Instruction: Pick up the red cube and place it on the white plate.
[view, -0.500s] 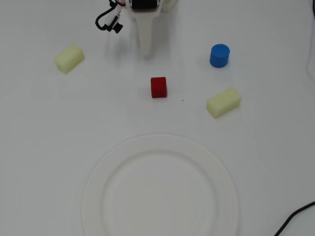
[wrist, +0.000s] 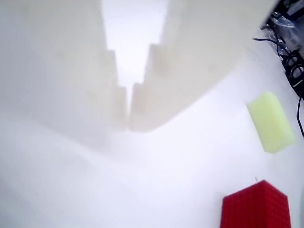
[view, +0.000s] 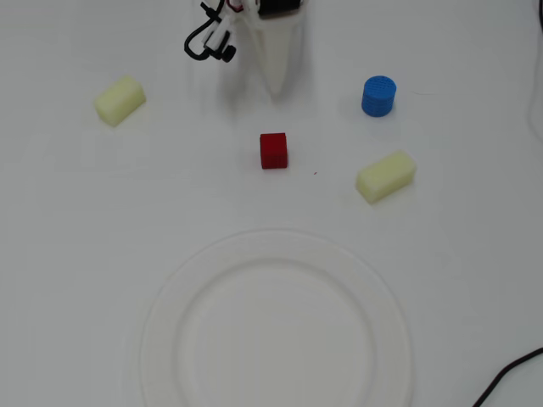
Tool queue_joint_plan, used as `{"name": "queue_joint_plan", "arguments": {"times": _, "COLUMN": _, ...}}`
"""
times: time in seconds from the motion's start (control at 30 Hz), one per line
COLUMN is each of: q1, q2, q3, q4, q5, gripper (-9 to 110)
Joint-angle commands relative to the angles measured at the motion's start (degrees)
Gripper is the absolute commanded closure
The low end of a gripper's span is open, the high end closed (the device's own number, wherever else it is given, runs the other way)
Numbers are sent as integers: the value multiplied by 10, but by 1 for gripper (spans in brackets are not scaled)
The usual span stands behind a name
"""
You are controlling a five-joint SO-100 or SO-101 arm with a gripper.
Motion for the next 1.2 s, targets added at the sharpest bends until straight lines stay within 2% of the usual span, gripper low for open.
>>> {"name": "queue_joint_plan", "arguments": {"times": 0.0, "q1": 45, "q2": 3, "q3": 3, "q4": -25, "q5": 25, "gripper": 102}}
{"name": "queue_joint_plan", "arguments": {"times": 0.07, "q1": 90, "q2": 2, "q3": 3, "q4": -46, "q5": 60, "gripper": 102}}
{"name": "queue_joint_plan", "arguments": {"times": 0.23, "q1": 110, "q2": 2, "q3": -11, "q4": -79, "q5": 79, "gripper": 102}}
{"name": "queue_joint_plan", "arguments": {"times": 0.4, "q1": 76, "q2": -23, "q3": -47, "q4": -120, "q5": 94, "gripper": 96}}
{"name": "queue_joint_plan", "arguments": {"times": 0.57, "q1": 53, "q2": -265, "q3": -171, "q4": -188, "q5": 137, "gripper": 88}}
{"name": "queue_joint_plan", "arguments": {"times": 0.7, "q1": 29, "q2": -472, "q3": -323, "q4": -173, "q5": 146, "gripper": 84}}
{"name": "queue_joint_plan", "arguments": {"times": 0.77, "q1": 20, "q2": -548, "q3": -392, "q4": -149, "q5": 140, "gripper": 78}}
{"name": "queue_joint_plan", "arguments": {"times": 0.93, "q1": 34, "q2": -697, "q3": -553, "q4": -83, "q5": 122, "gripper": 69}}
{"name": "queue_joint_plan", "arguments": {"times": 1.17, "q1": 47, "q2": -824, "q3": -590, "q4": -82, "q5": 106, "gripper": 68}}
